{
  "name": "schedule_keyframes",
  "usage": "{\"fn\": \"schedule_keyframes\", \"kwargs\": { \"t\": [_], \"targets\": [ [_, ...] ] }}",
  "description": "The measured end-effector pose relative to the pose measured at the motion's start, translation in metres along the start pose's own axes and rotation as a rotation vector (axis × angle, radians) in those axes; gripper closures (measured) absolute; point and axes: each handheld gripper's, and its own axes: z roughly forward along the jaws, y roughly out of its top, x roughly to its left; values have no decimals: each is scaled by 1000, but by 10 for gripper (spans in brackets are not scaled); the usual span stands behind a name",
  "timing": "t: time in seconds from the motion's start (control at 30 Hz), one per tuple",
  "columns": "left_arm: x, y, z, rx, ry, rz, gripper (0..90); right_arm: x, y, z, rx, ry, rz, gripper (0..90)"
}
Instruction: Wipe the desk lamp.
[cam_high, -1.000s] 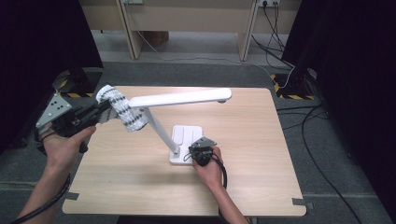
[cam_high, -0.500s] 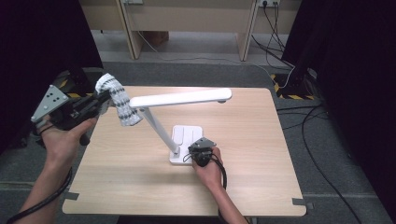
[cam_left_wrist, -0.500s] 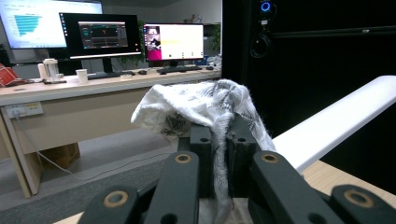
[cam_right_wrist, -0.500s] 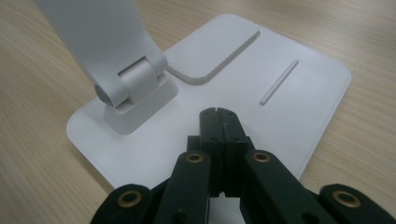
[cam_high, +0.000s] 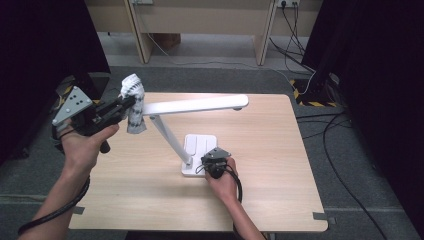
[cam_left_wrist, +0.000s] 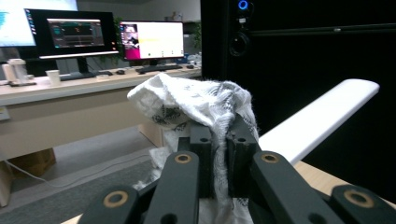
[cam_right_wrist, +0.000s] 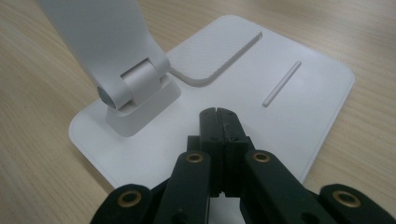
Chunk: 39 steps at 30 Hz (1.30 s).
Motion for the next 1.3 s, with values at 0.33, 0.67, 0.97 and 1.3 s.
{"fn": "schedule_keyframes", "kwargs": {
  "t": [0.33,0.67,0.97,1.3],
  "targets": [
    [-16,0,13,12,-46,31,837,0,0,0,-1,-2,1,900],
    [-31,0,25,23,-86,24,837,0,-1,0,-3,0,3,900],
    [-44,4,39,29,-123,34,837,0,-1,0,-6,1,2,900],
    [-50,7,53,32,-140,21,837,-1,-1,0,-9,2,1,900]
  ]
}}
